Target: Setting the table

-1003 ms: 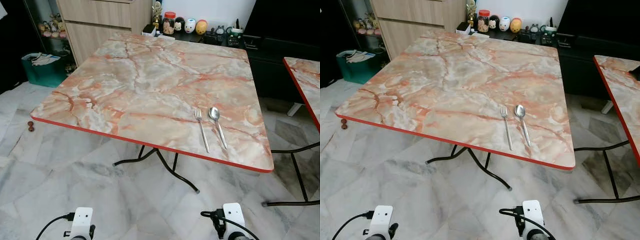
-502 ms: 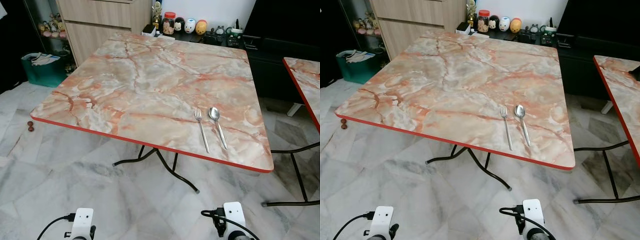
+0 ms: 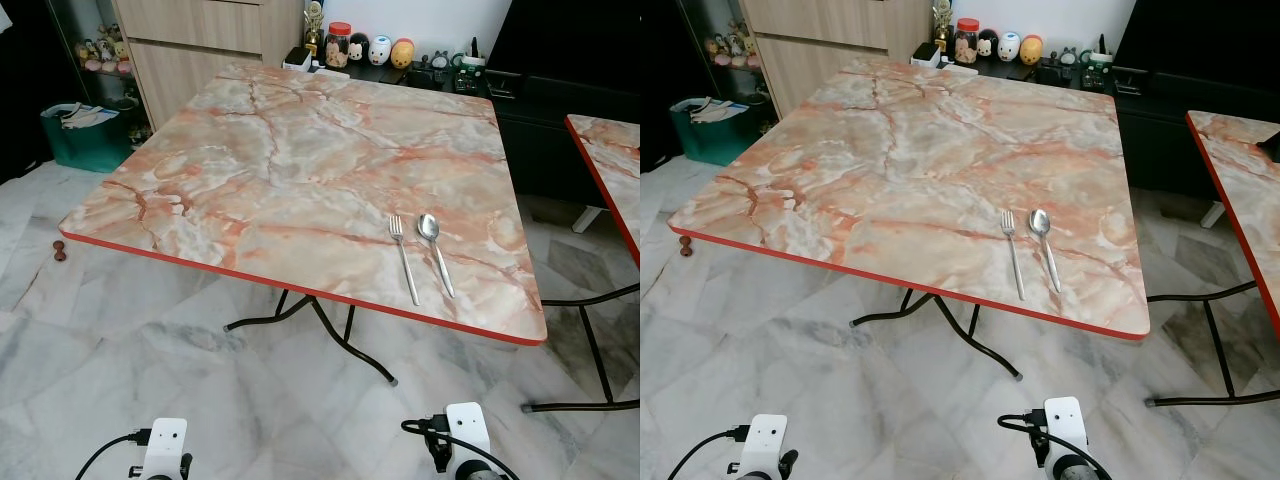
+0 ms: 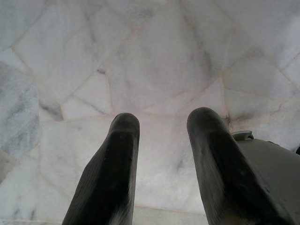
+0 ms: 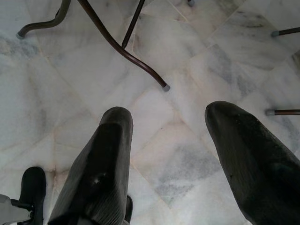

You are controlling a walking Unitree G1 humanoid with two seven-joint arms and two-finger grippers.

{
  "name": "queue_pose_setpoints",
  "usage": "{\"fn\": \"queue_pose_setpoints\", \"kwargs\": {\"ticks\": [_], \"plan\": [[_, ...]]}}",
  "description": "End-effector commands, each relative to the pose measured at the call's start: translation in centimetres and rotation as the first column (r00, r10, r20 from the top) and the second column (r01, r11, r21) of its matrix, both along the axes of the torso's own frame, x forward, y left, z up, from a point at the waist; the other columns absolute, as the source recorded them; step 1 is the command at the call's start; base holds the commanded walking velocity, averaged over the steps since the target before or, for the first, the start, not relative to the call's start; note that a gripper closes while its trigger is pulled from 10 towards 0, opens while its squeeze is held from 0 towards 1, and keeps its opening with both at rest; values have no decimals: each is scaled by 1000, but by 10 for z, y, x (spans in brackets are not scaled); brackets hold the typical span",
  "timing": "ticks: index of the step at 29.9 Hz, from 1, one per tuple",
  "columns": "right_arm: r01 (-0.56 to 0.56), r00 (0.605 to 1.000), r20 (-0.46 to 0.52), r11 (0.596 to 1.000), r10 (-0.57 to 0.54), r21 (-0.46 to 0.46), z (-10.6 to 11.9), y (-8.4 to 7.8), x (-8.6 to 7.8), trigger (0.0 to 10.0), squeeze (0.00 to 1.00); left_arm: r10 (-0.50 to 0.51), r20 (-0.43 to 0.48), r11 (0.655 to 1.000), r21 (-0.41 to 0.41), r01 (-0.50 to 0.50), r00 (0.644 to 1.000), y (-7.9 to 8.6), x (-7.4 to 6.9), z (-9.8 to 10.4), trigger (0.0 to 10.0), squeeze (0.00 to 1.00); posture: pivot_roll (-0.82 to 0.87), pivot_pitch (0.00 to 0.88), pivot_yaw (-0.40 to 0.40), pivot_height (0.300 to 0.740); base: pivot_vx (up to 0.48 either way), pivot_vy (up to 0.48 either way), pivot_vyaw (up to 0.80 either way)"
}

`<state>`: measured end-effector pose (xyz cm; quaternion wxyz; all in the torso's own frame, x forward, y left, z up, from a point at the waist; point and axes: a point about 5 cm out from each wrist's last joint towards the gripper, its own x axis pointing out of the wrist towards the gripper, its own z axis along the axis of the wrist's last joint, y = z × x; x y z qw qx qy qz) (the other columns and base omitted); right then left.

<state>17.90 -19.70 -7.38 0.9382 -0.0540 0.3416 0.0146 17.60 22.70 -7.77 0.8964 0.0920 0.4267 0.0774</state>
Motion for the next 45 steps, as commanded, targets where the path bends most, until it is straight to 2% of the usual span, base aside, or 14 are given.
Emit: {"fn": "queue_pose_setpoints", "kwargs": {"ticks": [1,16,45], "plan": [[-13,1000,11,1000,13,-17,2,-3,1,10000,0,10,-23,1000,-8,-10,1000,0,-7,-4,10000,0,55,0,-81,740,0,0,0],[39,997,73,996,-33,-76,5,-7,2,10000,0,7,-34,1000,-9,-7,999,-1,-9,-5,10000,0,57,0,-80,740,0,0,0],[122,979,172,989,-107,-82,12,-10,4,10000,0,15,-31,1000,-8,-15,999,-1,-10,-5,10000,0,62,0,-82,740,0,0,0]]}}
